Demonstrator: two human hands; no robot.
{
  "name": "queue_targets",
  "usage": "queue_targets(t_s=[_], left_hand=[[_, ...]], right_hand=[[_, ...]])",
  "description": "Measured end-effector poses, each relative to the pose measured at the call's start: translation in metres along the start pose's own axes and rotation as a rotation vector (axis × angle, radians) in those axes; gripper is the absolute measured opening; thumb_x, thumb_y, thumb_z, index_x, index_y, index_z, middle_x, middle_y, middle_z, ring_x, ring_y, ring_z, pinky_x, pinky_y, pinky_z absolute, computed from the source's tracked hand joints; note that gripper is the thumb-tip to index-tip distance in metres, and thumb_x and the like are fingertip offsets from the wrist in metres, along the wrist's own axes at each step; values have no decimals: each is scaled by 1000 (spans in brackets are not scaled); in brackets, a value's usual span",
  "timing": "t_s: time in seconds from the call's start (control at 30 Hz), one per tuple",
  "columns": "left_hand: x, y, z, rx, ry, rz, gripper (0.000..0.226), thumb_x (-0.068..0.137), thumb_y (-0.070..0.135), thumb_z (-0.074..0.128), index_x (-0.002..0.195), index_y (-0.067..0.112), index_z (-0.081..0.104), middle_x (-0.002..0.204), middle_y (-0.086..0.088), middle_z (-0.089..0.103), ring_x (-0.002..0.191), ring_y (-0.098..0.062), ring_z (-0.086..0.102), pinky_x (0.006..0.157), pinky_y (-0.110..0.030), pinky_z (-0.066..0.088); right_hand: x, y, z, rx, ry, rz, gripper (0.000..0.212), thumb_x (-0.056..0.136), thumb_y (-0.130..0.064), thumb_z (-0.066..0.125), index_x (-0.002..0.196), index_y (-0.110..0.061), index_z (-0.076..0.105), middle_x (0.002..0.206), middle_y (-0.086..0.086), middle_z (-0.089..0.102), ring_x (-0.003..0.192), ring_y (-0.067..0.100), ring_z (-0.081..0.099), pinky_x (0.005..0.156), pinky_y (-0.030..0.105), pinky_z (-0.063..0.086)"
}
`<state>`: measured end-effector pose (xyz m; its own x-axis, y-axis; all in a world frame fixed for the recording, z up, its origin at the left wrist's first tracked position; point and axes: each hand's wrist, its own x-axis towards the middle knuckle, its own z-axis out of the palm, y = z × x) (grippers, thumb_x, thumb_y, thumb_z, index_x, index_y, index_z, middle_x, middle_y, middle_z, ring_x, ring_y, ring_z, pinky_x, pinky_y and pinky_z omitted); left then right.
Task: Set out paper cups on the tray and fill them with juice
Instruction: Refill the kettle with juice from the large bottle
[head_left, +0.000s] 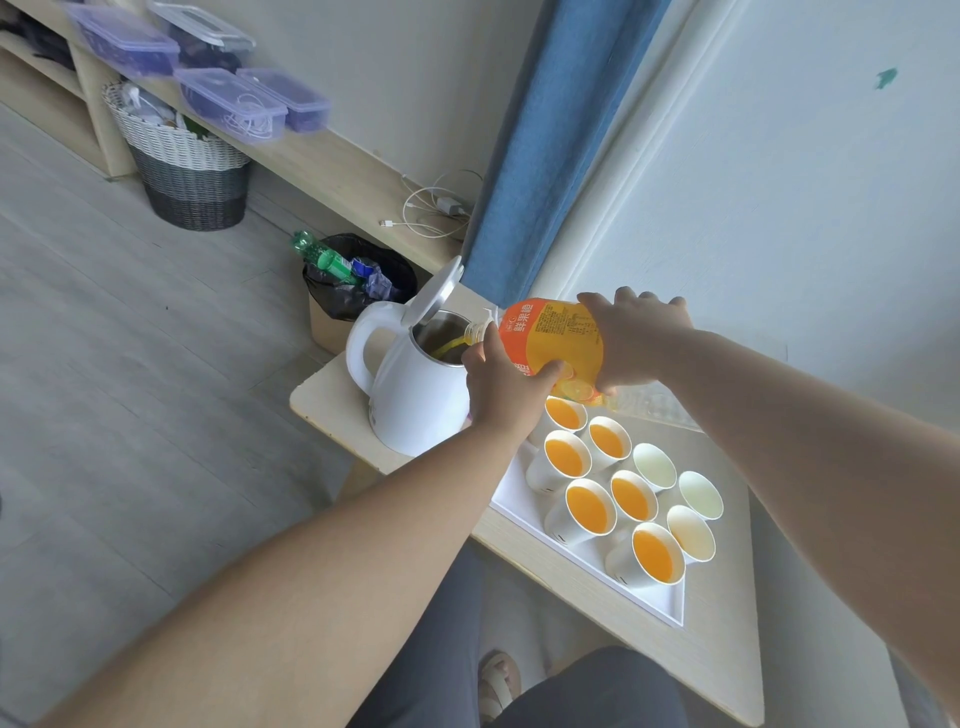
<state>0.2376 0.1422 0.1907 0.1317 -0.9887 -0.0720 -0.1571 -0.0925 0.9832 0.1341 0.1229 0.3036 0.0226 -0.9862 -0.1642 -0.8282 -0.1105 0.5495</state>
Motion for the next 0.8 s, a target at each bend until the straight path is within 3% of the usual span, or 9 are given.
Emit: queue_targets(t_s=[0.53, 0.8], left_hand=[[-1, -2, -1, -18, 13, 13, 92, 80, 44, 70, 150, 22, 14, 146, -12, 31, 129, -27, 41, 100, -38, 44], [3, -6, 0, -64, 39, 19, 88, 76, 45, 74, 145, 17, 27, 139, -14, 40, 122, -27, 47, 97, -40, 49]], right_hand=[[-1, -3, -6, -93, 64, -32, 100, 68, -41, 77, 147, -29, 16, 123, 9, 45, 114, 27, 49, 90, 43, 40], [2, -5, -9, -134, 106, -48, 99, 69, -44, 76, 147, -30, 15, 124, 9, 45, 113, 26, 50, 90, 42, 42]])
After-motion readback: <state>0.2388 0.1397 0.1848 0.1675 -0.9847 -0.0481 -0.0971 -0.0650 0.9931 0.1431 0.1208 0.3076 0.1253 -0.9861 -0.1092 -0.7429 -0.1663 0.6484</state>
